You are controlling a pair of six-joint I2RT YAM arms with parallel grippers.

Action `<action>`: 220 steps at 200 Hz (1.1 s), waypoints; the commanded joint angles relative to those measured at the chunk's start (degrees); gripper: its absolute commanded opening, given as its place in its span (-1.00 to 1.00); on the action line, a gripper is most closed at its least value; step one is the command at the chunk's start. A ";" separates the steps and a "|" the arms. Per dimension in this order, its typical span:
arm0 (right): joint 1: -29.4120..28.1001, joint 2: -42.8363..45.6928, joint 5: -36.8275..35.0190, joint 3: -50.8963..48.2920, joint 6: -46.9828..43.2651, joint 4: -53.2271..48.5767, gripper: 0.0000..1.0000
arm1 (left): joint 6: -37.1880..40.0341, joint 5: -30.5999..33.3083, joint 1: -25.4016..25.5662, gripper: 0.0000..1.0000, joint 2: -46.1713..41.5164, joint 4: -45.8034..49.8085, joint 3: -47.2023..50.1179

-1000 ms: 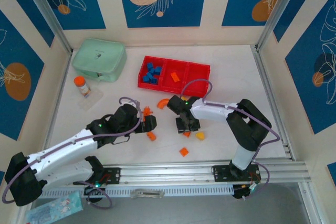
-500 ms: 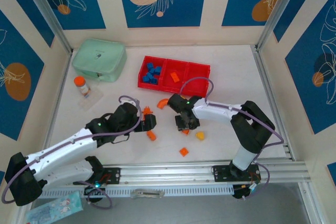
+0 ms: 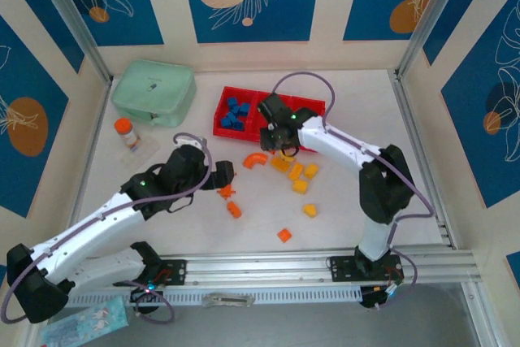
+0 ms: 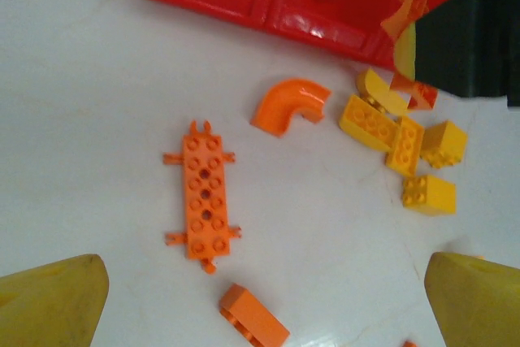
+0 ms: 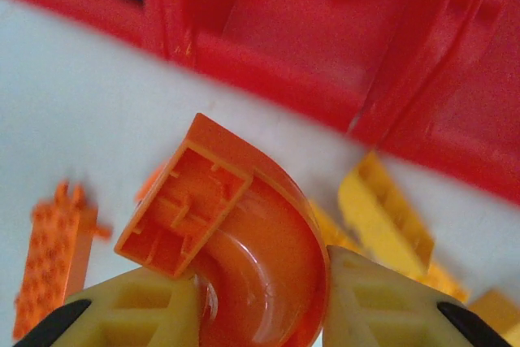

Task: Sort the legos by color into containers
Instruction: Place the lego in the container.

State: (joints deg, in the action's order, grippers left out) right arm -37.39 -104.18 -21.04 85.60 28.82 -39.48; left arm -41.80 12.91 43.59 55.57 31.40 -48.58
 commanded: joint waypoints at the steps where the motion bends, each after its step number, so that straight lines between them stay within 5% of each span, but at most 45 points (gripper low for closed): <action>1: 2.80 -5.75 -0.81 6.77 -3.33 0.48 -0.41 | 3.36 -0.93 -3.69 0.99 1.27 0.92 -2.60; 68: 8.49 -23.22 -4.36 29.76 -6.75 -4.74 -0.39 | 5.74 -6.23 -9.38 0.99 7.04 -2.93 -5.47; 102: 9.69 -27.42 -4.86 36.52 -6.94 -8.10 -0.08 | 5.74 -7.90 -10.35 0.99 8.22 -3.60 -5.78; 161: 8.49 -21.15 -3.41 31.38 -7.51 -6.39 0.25 | 5.90 -8.03 -10.57 0.99 6.69 -2.48 -5.65; 220: 6.22 -7.45 1.00 16.04 -6.85 -2.88 0.37 | 5.88 -10.02 -10.55 0.99 2.49 -0.50 -3.33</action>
State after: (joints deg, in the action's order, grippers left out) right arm -30.11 -118.45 -23.46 106.17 21.65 -43.77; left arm -36.93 4.84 33.58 60.62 29.54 -52.34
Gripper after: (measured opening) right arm 0.675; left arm 0.994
